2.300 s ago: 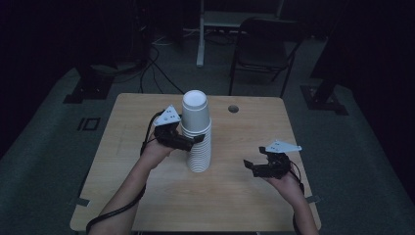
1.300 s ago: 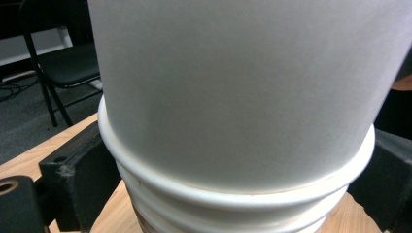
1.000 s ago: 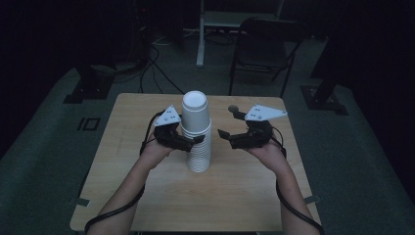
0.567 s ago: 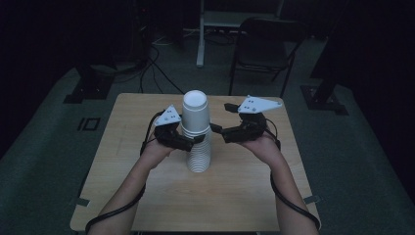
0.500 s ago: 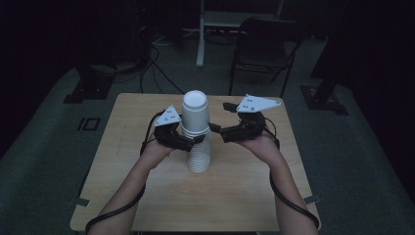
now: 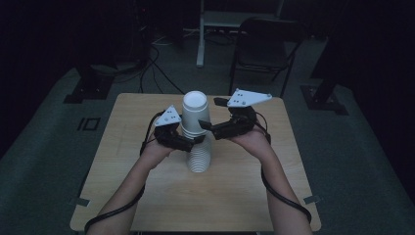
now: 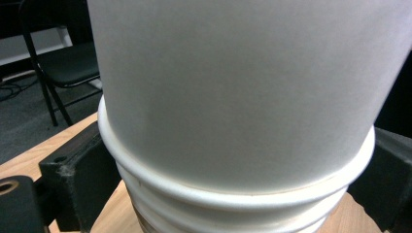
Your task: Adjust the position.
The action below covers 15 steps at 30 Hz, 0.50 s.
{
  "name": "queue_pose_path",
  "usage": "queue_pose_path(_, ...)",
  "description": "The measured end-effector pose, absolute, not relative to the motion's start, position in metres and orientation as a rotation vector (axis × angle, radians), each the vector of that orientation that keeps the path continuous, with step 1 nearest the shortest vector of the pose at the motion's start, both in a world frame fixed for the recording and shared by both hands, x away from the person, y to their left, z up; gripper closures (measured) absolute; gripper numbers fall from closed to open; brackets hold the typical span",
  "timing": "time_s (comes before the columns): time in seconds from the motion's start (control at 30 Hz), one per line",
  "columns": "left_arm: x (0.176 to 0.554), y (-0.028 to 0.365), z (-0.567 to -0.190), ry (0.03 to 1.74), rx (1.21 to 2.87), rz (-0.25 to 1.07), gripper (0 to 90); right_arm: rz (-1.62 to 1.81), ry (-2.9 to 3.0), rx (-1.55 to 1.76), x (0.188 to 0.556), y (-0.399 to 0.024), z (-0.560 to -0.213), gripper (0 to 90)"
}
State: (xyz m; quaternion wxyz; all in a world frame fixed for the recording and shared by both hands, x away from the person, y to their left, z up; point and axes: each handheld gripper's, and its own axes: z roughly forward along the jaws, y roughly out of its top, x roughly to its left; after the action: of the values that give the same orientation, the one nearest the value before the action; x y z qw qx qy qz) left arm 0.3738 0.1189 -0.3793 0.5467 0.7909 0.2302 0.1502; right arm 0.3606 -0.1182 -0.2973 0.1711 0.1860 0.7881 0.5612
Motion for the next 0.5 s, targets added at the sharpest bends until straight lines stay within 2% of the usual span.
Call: queue_pose_path(0.5,0.373,0.118,-0.379,0.54,1.878,0.355,4.6,1.595,2.273,0.518,0.376,-0.092,-0.3,13.8)
